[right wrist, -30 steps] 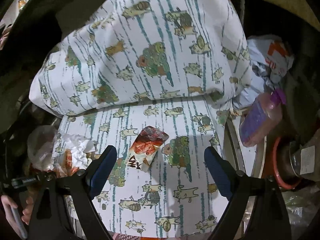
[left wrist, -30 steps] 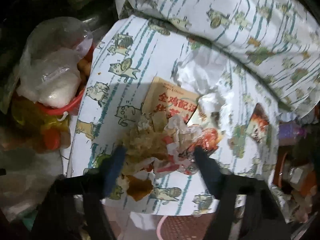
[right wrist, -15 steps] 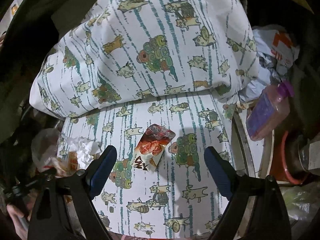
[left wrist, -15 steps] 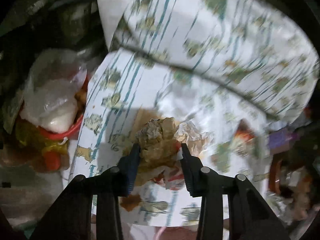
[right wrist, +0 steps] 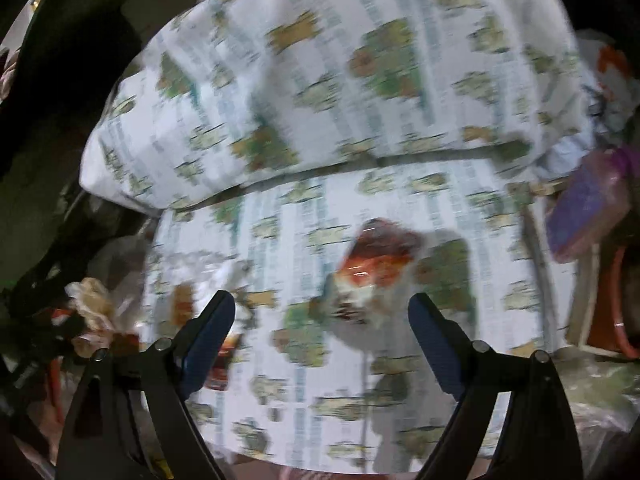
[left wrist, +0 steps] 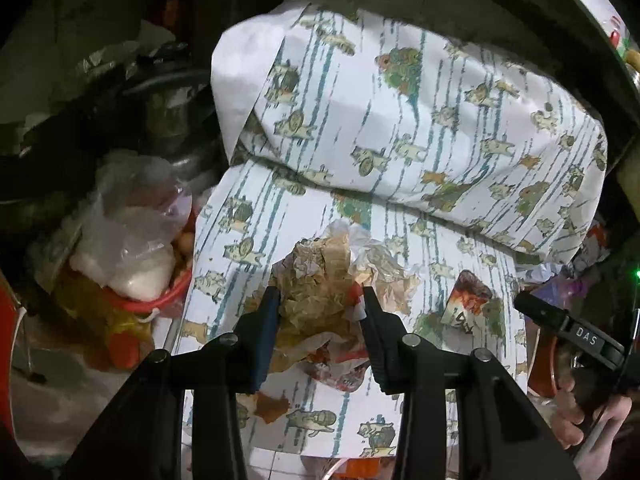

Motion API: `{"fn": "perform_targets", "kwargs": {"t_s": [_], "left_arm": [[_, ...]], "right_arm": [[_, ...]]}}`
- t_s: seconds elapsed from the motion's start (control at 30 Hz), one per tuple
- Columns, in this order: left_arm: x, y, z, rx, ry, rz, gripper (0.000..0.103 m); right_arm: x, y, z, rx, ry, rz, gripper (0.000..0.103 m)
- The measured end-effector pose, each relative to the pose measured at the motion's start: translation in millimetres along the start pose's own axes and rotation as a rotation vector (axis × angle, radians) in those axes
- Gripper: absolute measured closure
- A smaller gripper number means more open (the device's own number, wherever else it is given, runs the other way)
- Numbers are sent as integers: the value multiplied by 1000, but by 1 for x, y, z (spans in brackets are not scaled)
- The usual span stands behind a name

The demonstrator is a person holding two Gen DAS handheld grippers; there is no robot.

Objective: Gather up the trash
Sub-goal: 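Close the left tool on the crumpled brown wrappers while the right tool grasps the white tissue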

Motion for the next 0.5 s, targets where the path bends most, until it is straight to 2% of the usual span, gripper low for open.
{"fn": "perform_targets", "kwargs": {"t_s": [0.2,0.27,0.33,0.4,0.5], "left_arm": [[16,-15,0,33,55,-4,61],[23,-23,1,45,50,27,61],[27,-26,3,44,52,37,61],[30,-29,4,58,55,38,61],[33,-31,5,60,58,48,61]], "right_arm": [[62,-40,8,26,100,47,22],[76,-52,8,35,124,41,23],[88,-66,6,50,151,41,28],[96,-81,2,77,164,42,40],[107,-101,-3,95,182,60,50]]}}
Point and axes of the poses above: each gripper's, at about its wrist camera, not at the fingertips, and y roughly against the way its jaws point, x to its left, z to its top, the point moved 10 cm from there along -y, roughly the way its jaws point, and after that the axes turned 15 degrees about y, right-handed, at the moved point
